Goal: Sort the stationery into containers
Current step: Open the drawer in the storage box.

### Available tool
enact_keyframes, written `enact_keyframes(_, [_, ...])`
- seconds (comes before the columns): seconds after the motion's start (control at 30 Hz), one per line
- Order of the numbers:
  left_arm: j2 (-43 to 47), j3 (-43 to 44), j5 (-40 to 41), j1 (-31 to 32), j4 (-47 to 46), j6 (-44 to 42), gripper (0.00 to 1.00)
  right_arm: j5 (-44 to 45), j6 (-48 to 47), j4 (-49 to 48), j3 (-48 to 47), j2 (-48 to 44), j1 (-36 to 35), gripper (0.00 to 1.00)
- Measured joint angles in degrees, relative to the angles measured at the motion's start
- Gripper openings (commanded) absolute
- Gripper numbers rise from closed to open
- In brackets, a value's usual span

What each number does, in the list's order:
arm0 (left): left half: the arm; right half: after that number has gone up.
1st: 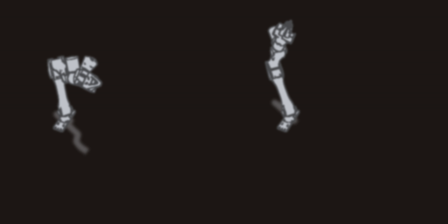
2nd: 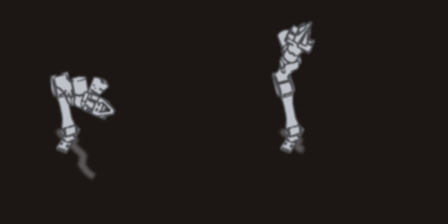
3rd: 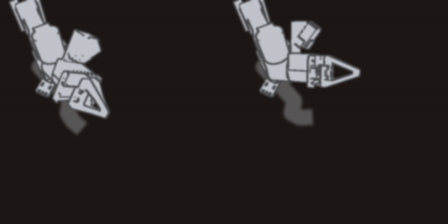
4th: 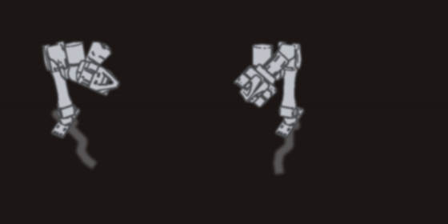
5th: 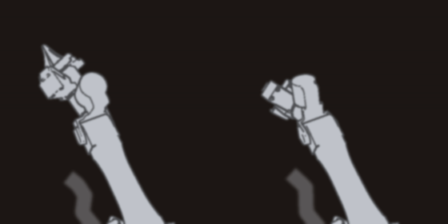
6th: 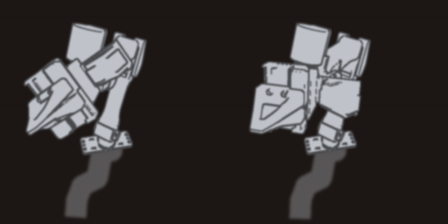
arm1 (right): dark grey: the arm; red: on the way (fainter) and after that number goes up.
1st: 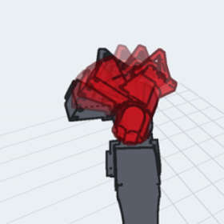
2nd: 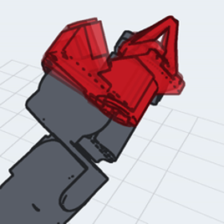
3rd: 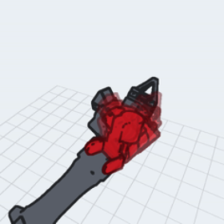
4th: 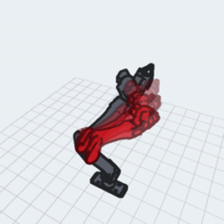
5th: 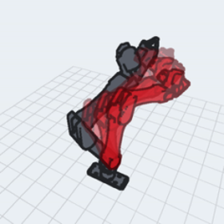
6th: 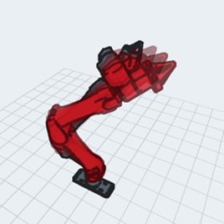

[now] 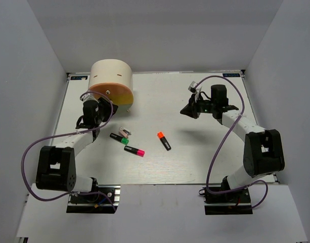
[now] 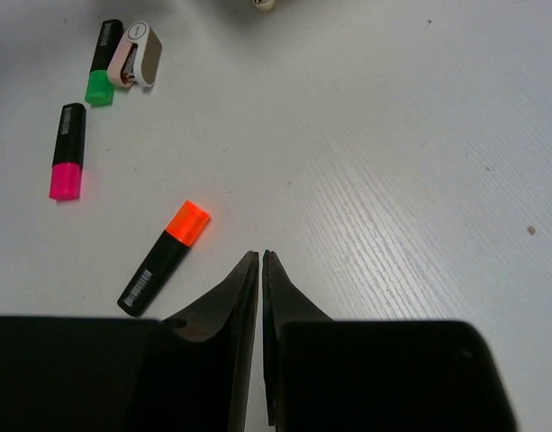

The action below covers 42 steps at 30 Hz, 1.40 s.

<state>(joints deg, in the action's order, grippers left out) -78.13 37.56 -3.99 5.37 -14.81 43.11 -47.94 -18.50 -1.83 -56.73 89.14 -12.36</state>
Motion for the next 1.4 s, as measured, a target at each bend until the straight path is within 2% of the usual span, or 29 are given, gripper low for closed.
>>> enact_keyframes(0.5, [-2.45, 1.33, 0.92, -1.25, -6.84, 7.13, 0.58, 0.02, -0.42, 0.28, 1.9, -1.46, 0.83, 0.12])
enact_keyframes(0.87, [-2.86, 1.33, 3.63, -2.64, -7.37, 8.57, 0.55, 0.02, -0.44, 0.28, 1.9, -1.46, 1.05, 0.12])
enact_keyframes(1.2, [-5.77, 1.36, 2.21, -3.02, -10.86, 9.49, 0.5, 0.02, -1.09, 0.35, 1.9, -1.46, 1.09, 0.12])
enact_keyframes(1.37, [-6.64, 1.33, 1.49, -3.02, -12.81, 10.45, 0.43, 0.02, -1.29, 0.39, 1.9, -1.46, 1.11, 0.12])
enact_keyframes(1.4, [-6.75, 1.33, 1.36, -3.02, -13.16, 10.51, 0.38, 0.02, -1.29, 0.42, 1.9, -1.46, 1.11, 0.12])
